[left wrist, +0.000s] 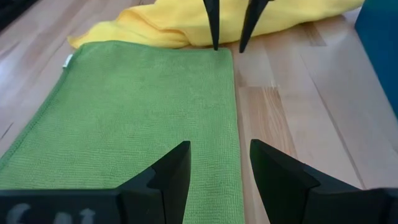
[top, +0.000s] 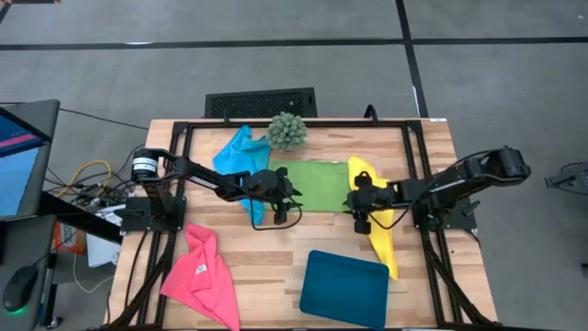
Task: Fold microfiber towels
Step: Fold the green microfiber cloth
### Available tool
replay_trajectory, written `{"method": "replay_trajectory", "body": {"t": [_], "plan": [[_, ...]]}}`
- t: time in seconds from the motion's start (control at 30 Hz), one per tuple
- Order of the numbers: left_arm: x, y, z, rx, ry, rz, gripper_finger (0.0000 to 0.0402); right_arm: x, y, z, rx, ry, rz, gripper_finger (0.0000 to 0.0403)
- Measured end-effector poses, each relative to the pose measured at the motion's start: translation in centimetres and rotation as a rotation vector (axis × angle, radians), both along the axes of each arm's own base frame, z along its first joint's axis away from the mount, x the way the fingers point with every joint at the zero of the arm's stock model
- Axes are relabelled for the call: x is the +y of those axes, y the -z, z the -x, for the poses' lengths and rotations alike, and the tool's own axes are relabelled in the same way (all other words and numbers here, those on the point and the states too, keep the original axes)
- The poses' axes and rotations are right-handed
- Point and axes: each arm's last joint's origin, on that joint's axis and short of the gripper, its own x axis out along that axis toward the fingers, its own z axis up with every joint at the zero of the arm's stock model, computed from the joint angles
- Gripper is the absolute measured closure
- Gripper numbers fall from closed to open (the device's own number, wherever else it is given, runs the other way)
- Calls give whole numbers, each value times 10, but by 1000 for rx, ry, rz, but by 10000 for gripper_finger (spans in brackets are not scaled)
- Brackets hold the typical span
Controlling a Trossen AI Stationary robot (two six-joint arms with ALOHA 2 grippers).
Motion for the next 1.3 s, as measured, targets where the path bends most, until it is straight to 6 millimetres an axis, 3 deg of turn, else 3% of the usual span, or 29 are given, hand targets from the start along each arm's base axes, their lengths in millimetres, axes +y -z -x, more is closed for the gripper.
{"method": "replay_trajectory", "body": {"t": [0.47,0.83,1.07,1.3], "plan": [[-1,3,2,35,-4,18,242,2,27,-6,116,31,26,259],[-1,5,3,56,-2,25,242,-1,14,1,90,46,64,391],[-1,7,4,78,-5,32,242,-1,-4,-9,27,39,106,374],[-1,7,4,81,-6,38,242,-1,-23,-27,-31,-30,168,384]]}}
